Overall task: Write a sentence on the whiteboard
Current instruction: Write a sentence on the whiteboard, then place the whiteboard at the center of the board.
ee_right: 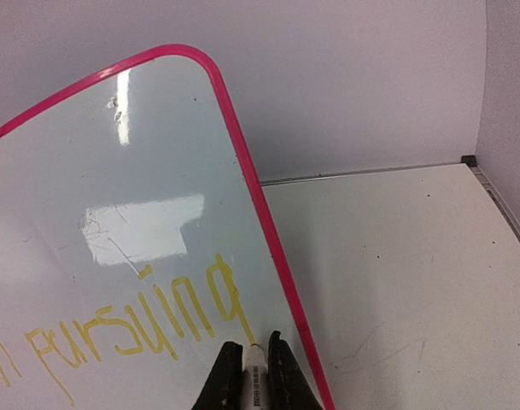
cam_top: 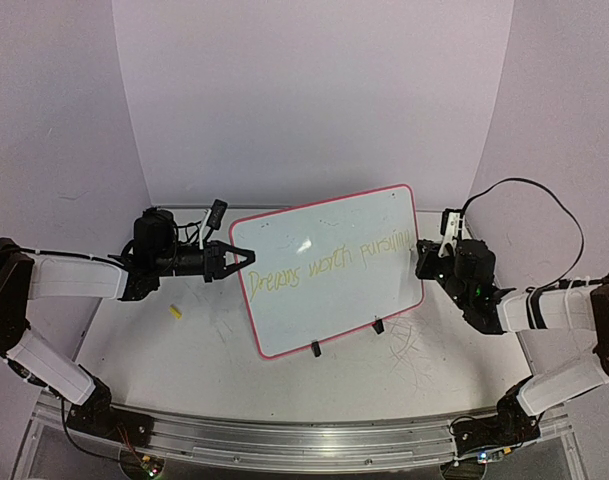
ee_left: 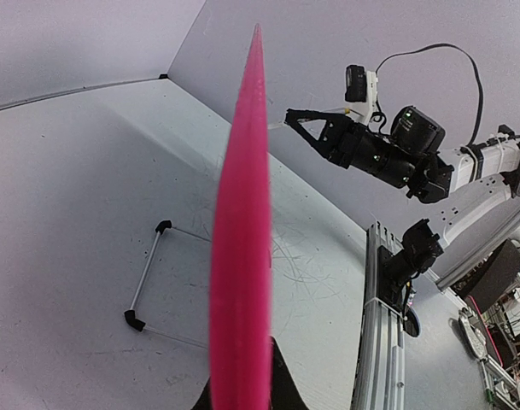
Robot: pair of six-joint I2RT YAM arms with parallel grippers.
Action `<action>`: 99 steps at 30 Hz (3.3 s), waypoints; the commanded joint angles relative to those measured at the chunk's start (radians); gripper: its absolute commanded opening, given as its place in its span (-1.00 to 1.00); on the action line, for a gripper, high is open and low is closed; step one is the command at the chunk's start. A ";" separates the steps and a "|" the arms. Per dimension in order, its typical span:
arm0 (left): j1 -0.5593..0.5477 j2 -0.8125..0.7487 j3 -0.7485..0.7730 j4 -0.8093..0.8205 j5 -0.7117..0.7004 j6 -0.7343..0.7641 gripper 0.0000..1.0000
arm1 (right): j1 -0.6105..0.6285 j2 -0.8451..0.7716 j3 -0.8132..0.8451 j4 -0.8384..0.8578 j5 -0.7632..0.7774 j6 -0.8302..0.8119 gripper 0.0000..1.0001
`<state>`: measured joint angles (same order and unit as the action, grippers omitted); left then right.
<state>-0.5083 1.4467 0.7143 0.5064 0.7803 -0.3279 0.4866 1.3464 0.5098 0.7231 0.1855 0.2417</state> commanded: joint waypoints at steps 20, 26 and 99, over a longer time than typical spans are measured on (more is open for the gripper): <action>0.014 -0.017 0.000 -0.074 -0.091 0.111 -1.00 | 0.016 -0.174 -0.052 -0.023 0.001 0.051 -1.00; 0.014 -0.007 0.005 -0.075 -0.081 0.113 -1.00 | -0.005 -0.144 -0.024 -0.037 -0.014 0.031 -1.00; 0.027 -0.213 -0.006 -0.329 -0.373 0.087 0.09 | -0.016 -0.454 -0.055 -0.115 0.056 -0.051 -1.00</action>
<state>-0.4910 1.3328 0.7272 0.2221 0.5173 -0.2679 0.4717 0.8883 0.4705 0.5397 0.2455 0.2050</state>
